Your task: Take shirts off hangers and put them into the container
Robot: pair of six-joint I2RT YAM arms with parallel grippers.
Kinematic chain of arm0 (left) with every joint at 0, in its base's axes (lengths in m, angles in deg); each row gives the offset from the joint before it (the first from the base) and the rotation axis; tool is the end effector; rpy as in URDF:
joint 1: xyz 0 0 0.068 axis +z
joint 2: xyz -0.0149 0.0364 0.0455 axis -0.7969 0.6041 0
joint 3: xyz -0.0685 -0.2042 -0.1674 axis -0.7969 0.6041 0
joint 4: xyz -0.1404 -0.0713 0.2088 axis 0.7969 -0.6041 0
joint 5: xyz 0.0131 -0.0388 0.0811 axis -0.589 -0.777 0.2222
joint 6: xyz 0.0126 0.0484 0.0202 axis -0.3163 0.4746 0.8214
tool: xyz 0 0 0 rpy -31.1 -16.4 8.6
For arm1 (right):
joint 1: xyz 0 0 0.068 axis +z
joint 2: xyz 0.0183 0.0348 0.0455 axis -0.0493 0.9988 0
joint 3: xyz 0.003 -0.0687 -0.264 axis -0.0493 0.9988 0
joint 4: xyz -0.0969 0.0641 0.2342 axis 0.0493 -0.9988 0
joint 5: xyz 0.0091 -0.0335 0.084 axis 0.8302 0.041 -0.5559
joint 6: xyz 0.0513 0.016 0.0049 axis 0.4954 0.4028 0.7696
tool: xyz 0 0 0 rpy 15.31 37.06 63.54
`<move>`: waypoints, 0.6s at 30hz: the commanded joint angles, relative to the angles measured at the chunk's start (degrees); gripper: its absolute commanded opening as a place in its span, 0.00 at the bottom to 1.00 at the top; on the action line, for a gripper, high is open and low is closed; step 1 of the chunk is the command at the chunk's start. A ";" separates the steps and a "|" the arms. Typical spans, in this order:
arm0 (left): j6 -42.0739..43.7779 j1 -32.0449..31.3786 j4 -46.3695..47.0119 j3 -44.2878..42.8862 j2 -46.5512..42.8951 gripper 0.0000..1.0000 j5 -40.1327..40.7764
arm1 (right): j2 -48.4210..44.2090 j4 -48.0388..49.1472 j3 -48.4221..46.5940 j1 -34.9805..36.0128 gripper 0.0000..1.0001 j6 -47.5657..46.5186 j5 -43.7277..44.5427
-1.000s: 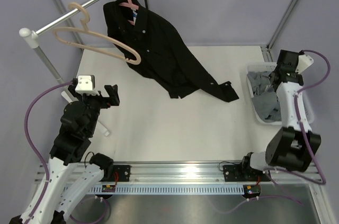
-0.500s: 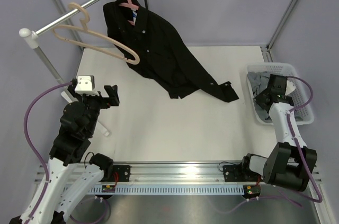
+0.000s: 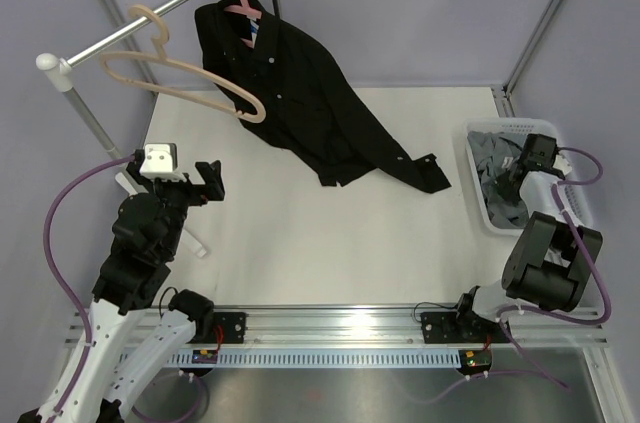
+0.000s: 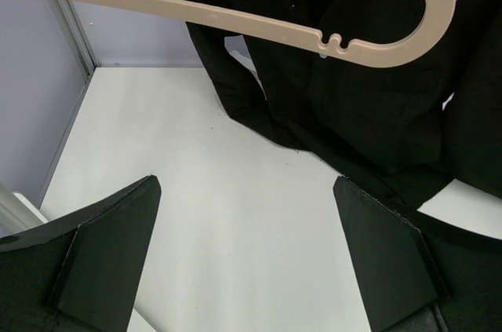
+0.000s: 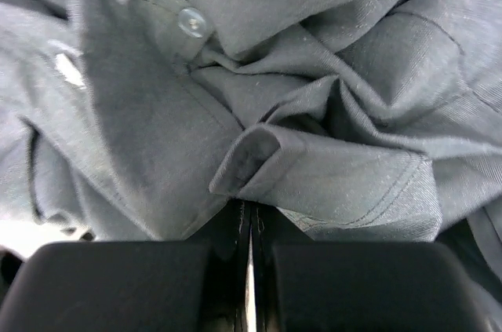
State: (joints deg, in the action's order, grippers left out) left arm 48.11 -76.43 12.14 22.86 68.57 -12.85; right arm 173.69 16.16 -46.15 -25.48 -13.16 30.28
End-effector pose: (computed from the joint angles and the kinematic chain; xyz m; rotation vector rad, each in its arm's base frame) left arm 0.1049 -0.0326 0.3746 0.0009 1.6067 -0.1029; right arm 0.2717 -0.1189 0.2178 1.2754 2.1751 -0.0879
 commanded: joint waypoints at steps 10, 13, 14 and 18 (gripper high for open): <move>0.45 0.13 2.62 0.09 -0.65 0.99 0.20 | -20.14 0.76 -9.80 8.49 0.29 -13.50 -2.27; 0.54 0.13 2.62 0.09 -0.65 0.99 0.91 | -22.18 1.63 -15.16 15.87 0.46 -19.30 -7.35; 0.62 0.13 2.62 0.17 -0.65 0.99 0.99 | -21.74 2.24 -16.65 17.54 0.52 -20.18 -12.68; 0.71 0.13 2.62 0.09 -0.73 0.99 1.26 | -17.27 1.81 -27.37 30.43 0.71 -28.61 -18.71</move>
State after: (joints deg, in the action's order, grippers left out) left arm 48.11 -76.43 12.14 22.86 68.57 -12.83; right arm 152.62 18.59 -68.29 -2.05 -32.40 19.28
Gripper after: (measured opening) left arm 0.988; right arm 0.661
